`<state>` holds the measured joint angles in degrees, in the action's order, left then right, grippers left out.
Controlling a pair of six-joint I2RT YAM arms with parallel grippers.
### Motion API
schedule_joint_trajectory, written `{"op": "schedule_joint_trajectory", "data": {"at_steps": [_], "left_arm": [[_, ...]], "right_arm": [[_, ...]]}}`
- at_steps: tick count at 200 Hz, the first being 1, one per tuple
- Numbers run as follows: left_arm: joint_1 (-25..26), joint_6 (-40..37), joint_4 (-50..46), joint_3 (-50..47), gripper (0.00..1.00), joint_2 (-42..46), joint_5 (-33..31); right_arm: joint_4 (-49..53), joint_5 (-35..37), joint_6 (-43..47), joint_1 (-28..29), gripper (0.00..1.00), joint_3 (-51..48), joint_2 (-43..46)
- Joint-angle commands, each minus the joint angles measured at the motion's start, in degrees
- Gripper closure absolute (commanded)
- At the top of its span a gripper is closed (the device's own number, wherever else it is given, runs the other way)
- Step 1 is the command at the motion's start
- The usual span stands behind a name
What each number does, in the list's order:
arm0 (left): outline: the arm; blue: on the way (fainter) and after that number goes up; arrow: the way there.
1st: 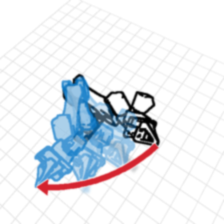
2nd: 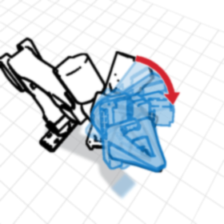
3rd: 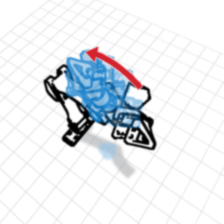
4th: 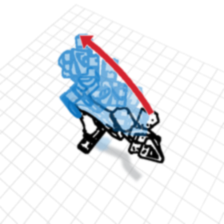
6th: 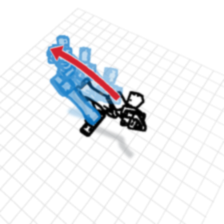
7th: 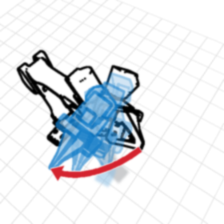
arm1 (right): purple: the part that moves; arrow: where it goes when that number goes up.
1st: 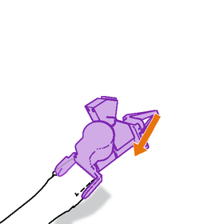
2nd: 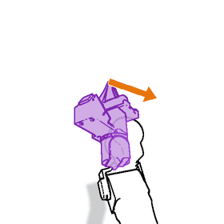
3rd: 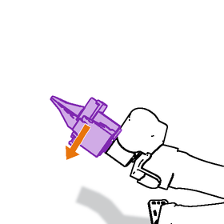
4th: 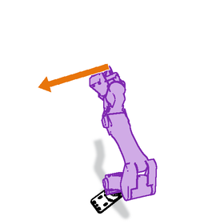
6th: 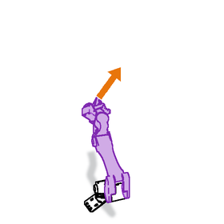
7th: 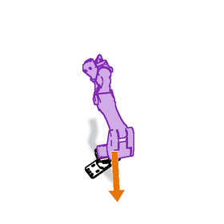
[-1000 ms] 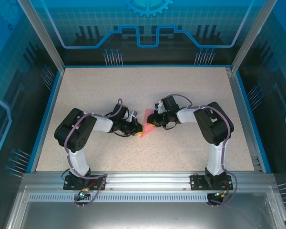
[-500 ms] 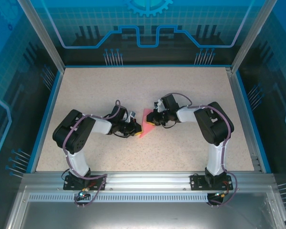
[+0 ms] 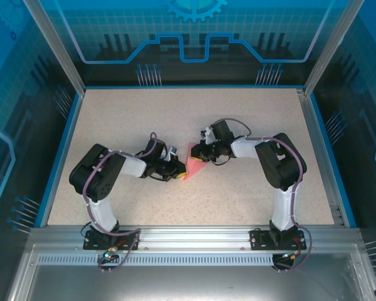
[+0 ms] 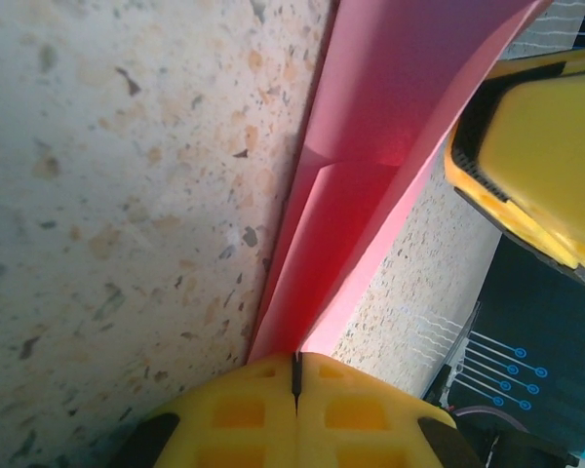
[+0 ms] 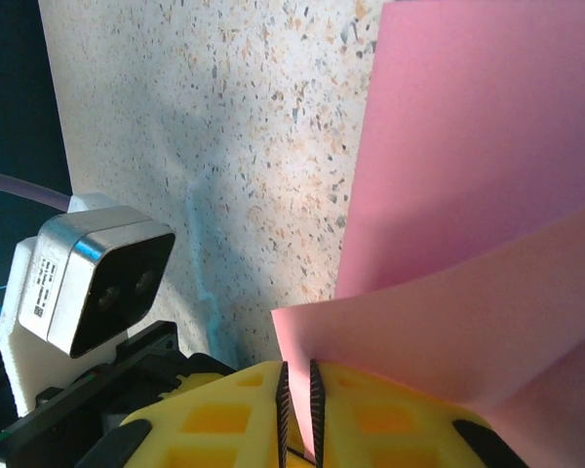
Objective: Fold a paper plane with a square sheet of paper (pick it up from the middle)
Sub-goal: Fourth fold the wing at the center of the table.
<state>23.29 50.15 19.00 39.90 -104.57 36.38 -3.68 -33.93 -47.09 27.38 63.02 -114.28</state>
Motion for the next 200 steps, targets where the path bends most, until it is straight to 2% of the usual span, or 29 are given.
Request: {"op": "schedule_joint_trajectory", "data": {"at_steps": [1, 88, 131, 200], "left_arm": [[-1.14, 0.97, -1.76, -1.43, 1.0, -1.51, -0.79], [-1.25, -0.58, -3.93, -1.58, 1.0, -1.42, -1.9], [-1.2, -0.59, -4.09, -2.27, 1.0, -0.39, -3.19], [-1.31, 6.84, 6.67, -6.03, 1.0, -0.01, -3.92]], "right_arm": [[2.49, -0.96, 1.24, 0.26, 0.84, 1.75, -2.04], [3.96, 0.05, 1.87, 0.27, 0.84, 2.96, -5.16], [4.56, -0.99, 2.68, 0.51, 0.83, 3.33, -3.41], [4.63, -2.76, 3.67, 0.95, 0.81, 4.03, -1.29]]}}
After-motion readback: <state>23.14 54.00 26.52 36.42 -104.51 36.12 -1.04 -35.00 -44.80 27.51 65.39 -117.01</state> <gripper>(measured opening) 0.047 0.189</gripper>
